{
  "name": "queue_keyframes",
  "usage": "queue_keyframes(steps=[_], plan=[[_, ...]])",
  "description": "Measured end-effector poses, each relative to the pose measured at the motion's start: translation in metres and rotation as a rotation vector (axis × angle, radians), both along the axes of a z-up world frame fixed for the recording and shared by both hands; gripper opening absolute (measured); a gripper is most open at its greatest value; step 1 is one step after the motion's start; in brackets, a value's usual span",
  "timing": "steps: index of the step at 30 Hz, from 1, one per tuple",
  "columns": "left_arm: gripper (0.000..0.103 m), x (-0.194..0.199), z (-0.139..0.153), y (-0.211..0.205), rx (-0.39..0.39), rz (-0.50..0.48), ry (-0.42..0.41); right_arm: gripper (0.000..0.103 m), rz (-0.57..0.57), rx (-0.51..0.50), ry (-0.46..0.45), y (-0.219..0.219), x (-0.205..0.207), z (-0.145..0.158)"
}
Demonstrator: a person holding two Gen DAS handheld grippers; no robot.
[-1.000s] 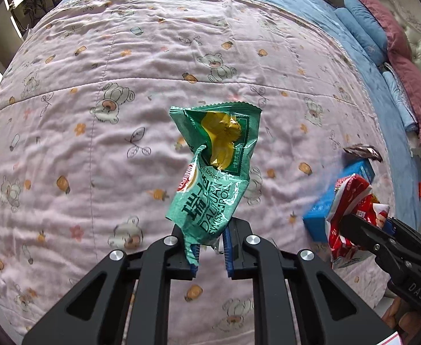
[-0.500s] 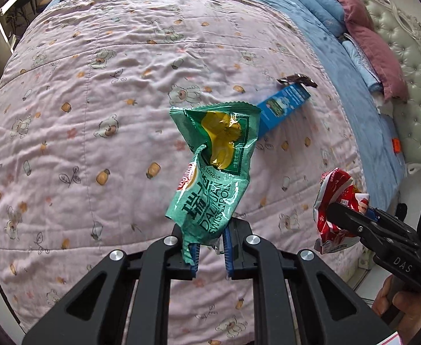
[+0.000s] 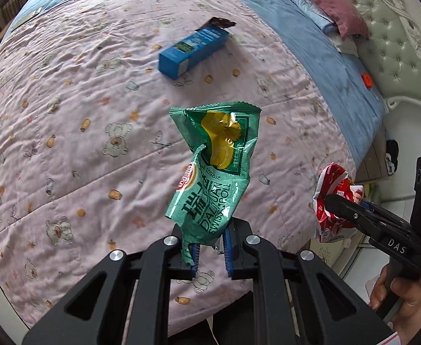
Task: Collect trash
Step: 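Carry both snack bags over the yellow bin and open both tools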
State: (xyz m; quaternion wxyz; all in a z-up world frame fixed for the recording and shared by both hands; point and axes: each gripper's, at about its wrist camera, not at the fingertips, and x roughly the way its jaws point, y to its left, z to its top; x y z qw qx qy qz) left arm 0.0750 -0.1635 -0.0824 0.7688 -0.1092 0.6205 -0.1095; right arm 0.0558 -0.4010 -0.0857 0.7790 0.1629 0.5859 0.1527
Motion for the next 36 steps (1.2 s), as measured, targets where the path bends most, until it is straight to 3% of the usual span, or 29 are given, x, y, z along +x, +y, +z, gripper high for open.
queue_keyframes(steps=[12,24,29,36], plan=[[0.014,-0.033,0.005,-0.181,-0.036,-0.247,0.017,0.039,-0.177,-0.020,0.015,-0.155,-0.081,0.007],[0.014,-0.103,-0.020,-0.354,-0.026,-0.488,0.083,0.039,-0.343,-0.016,0.101,-0.290,-0.183,-0.025],[0.014,-0.128,-0.044,-0.404,0.001,-0.563,0.122,0.039,-0.400,-0.004,0.146,-0.323,-0.213,-0.046],[0.014,-0.135,-0.085,-0.437,0.053,-0.626,0.190,0.039,-0.454,0.036,0.207,-0.343,-0.226,-0.075]])
